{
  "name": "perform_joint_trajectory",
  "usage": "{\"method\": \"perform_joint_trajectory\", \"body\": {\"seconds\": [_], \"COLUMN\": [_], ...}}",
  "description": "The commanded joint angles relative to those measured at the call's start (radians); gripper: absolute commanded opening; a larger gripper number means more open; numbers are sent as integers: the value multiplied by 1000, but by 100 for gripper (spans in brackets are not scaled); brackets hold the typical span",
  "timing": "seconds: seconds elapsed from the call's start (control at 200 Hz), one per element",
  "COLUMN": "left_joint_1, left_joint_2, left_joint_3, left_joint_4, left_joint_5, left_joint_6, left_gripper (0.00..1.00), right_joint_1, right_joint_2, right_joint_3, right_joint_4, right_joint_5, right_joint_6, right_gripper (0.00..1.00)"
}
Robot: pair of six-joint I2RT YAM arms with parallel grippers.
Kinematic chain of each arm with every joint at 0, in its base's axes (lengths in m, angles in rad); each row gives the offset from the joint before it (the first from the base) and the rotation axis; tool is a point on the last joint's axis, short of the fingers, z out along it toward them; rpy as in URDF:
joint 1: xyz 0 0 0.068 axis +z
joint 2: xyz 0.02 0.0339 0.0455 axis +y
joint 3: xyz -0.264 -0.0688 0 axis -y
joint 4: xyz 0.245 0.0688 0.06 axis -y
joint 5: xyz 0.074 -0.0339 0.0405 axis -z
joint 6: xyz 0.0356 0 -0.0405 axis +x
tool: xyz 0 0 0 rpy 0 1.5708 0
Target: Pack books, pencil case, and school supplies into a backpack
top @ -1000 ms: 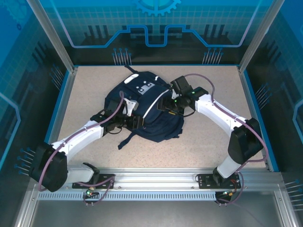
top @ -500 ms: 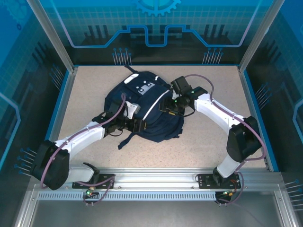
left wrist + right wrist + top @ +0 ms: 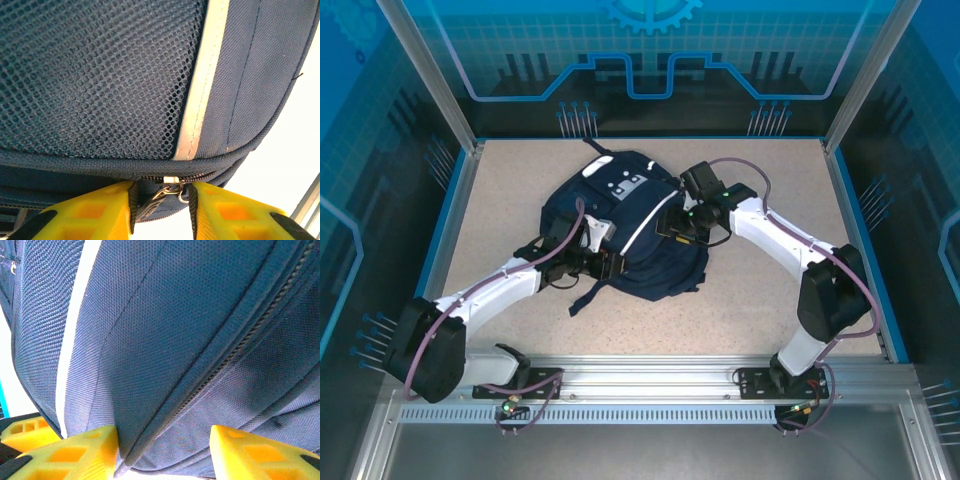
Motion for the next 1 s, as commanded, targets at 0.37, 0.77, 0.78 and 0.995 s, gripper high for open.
{"method": "perform_joint_trajectory", "body": {"seconds": [0.37, 0.77, 0.78, 0.995], "left_joint_1": [4, -11, -11, -32], "left_joint_2": [-33, 27, 27, 26], "left_joint_3": [-13, 6, 7, 8], "left_joint_4": [-16, 31, 32, 28], "left_joint_5": [-39, -10, -10, -28], "left_joint_6": [-14, -32, -31, -23], "left_gripper": [5, 13, 13, 0], "right_joint_1": [-7, -7, -7, -6], "right_joint_2": [14, 17, 18, 19], "right_joint_3": [-2, -4, -6, -25], "right_joint_4": [-18, -13, -13, 11], "right_joint_5": [-8, -17, -19, -40], "right_joint_6": [14, 18, 18, 30], "right_gripper": [52, 52, 52, 39]}}
